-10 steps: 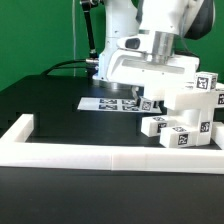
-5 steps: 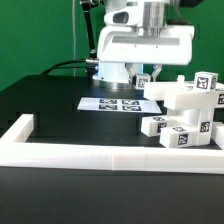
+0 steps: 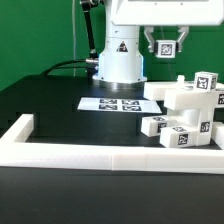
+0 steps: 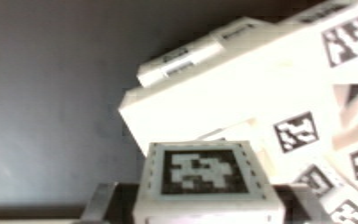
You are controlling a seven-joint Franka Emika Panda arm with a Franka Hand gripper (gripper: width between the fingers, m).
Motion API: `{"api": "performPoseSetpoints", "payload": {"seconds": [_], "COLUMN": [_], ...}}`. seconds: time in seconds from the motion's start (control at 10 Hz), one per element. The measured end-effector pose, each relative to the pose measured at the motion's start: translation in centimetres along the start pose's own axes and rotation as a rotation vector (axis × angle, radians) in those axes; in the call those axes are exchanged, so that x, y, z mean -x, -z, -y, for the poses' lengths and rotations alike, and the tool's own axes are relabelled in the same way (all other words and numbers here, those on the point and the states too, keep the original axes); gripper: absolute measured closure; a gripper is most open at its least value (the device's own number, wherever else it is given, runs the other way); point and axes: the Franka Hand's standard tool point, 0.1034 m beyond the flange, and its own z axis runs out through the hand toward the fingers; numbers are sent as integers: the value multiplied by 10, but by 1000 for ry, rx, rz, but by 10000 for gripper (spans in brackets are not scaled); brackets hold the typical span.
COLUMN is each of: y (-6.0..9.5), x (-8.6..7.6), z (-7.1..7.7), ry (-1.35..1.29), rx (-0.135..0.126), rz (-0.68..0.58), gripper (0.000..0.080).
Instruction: Assemble chair
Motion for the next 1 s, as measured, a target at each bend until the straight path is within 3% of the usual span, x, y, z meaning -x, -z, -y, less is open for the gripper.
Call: {"api": "performPoseSetpoints", "payload": {"seconds": [0.3,0.4,0.6,0.8,1.0], "y": [-3,-9,-16,-29,-29], "x": [3,10,19,24,23], "z": [-1,4,16,15,14], "ry": [5,49,113,151,151], "rx": [6,28,40,57,58], "rz": [-2,-24,-12,6,7], "gripper": [524,524,524,524,524]}}
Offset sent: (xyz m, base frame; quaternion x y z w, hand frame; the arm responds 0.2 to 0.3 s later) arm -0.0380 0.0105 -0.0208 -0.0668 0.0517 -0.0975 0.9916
